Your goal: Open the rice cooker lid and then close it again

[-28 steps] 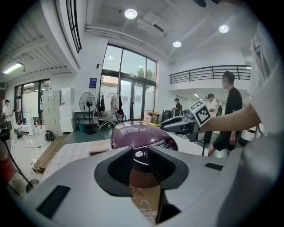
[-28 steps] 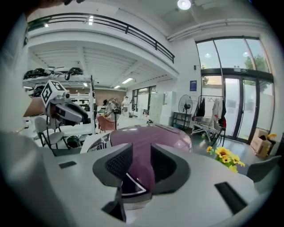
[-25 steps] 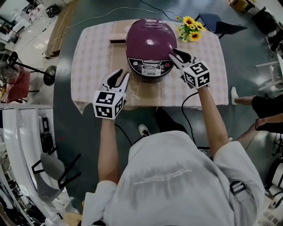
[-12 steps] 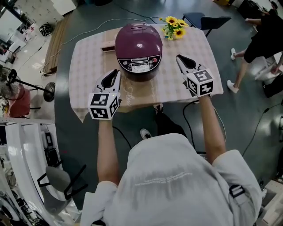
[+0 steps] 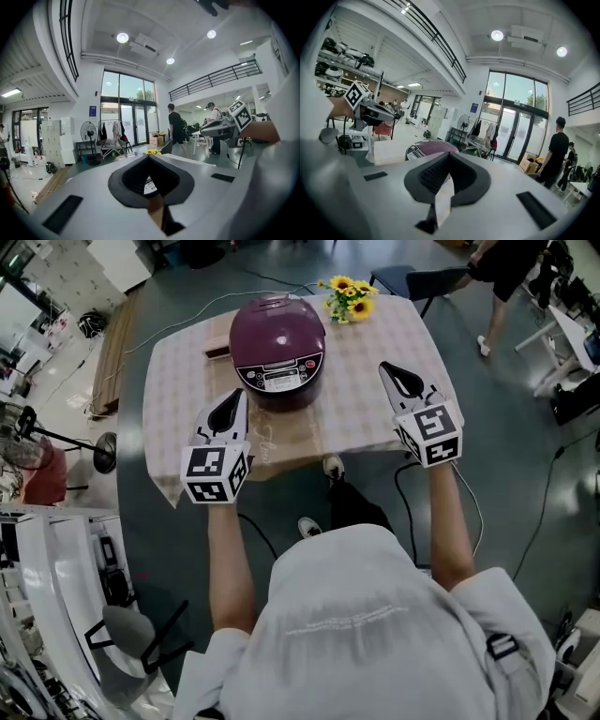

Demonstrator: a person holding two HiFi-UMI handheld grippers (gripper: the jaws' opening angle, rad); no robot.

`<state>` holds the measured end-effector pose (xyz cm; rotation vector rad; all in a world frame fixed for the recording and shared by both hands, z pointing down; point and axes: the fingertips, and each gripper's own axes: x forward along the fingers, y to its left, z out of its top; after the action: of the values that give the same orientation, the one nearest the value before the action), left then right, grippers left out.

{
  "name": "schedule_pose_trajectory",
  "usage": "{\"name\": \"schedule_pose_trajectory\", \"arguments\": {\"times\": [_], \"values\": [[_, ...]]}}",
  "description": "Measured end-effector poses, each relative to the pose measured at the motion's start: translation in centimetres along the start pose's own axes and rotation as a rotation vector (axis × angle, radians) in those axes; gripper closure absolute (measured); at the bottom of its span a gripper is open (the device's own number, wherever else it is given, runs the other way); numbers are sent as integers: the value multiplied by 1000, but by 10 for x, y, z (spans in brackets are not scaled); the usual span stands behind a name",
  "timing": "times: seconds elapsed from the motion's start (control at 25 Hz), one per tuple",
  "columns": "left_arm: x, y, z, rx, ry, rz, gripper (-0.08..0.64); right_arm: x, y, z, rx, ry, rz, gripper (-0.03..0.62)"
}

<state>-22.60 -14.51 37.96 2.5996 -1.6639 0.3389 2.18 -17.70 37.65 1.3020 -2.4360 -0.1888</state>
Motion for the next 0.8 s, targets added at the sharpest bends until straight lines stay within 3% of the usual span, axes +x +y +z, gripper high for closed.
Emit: {"name": "schedule_pose_trajectory", "arguments": {"times": [0.8], "values": [[-44,-36,46,107,-104,38,543,-48,24,38,5,-125,20,567]]}}
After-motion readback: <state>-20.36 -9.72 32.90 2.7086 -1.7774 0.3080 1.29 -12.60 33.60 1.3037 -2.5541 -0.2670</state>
